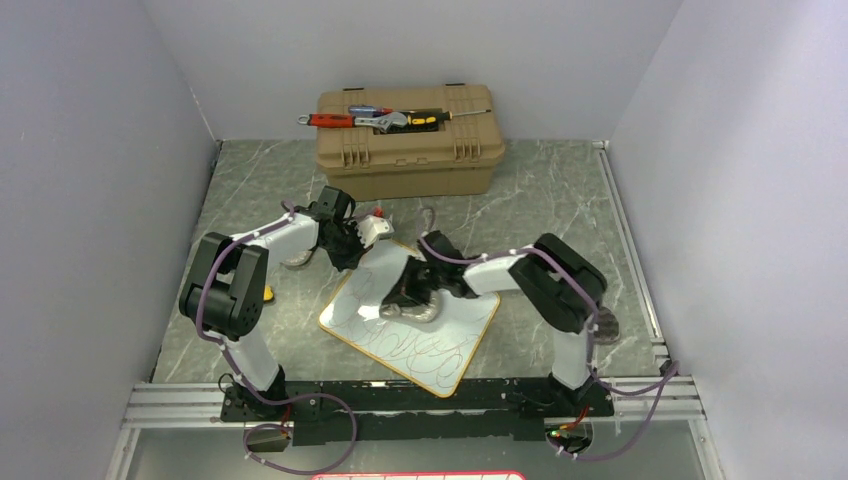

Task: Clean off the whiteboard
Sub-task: Erase the whiteboard at the center of the board.

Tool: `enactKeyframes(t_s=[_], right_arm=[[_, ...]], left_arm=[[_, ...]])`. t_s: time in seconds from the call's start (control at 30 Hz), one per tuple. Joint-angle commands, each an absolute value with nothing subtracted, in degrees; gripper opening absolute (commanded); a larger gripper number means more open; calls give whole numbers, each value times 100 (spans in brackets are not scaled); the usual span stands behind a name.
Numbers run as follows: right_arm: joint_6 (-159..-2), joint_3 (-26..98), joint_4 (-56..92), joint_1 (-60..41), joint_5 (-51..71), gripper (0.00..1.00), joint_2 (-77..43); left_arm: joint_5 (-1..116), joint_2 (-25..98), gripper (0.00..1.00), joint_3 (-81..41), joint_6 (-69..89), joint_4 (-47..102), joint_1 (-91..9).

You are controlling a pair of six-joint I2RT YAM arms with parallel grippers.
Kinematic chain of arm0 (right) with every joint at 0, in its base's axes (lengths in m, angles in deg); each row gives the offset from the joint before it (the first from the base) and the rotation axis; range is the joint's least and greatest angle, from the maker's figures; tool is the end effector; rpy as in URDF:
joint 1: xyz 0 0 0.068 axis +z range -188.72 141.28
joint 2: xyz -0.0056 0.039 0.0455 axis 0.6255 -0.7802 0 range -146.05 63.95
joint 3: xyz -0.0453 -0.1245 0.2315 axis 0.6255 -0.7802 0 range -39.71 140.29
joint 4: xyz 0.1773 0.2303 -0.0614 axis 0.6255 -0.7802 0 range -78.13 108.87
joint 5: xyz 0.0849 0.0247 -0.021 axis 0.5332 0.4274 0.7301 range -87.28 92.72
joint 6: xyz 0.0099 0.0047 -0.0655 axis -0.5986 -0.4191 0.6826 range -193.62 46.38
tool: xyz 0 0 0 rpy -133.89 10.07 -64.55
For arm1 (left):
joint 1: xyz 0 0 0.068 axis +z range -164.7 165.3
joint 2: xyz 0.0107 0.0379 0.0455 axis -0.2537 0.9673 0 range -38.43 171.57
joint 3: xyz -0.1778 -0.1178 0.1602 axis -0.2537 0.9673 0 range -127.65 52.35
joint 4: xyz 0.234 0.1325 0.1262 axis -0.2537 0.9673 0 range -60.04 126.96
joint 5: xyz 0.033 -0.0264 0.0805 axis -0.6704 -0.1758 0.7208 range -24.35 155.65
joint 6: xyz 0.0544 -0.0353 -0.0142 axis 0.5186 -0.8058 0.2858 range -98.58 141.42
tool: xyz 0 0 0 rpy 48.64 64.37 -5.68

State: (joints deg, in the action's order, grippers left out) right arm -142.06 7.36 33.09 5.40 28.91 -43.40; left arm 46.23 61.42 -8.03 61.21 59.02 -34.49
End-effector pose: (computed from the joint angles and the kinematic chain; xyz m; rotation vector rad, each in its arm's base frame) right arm 0.2517 0.2765 0.0564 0.3317 2.7816 1.2960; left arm 0.3381 -0.1403 0.1190 1.4141 2.2939 -0.3652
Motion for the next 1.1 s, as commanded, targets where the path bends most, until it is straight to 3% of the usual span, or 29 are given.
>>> enactKeyframes(t_s=[0.0, 0.13, 0.43, 0.67, 0.87, 1.07], right_arm=[[-13734, 1354, 2368, 802, 1954, 0, -5369], [-13566, 1004, 1920, 229, 1774, 0, -5119], [-12738, -1289, 316, -1286, 885, 0, -2532], [-12431, -1476, -847, -1375, 864, 0, -801], [-12129, -1293, -372, -1136, 2172, 0, -794], [-12587, -894, -631, -678, 1714, 0, -708]], left_arm=[[4881, 6422, 3, -484, 6132, 6588, -3423], [4878, 6425, 3, -491, 6138, 6634, -3421], [4854, 6430, 3, -451, 6133, 6572, -3421], [4850, 6466, 3, -521, 6159, 6610, -3421], [4702, 6473, 3, -648, 6071, 6749, -3421], [4410, 6330, 6, -1111, 5920, 7299, -3274]])
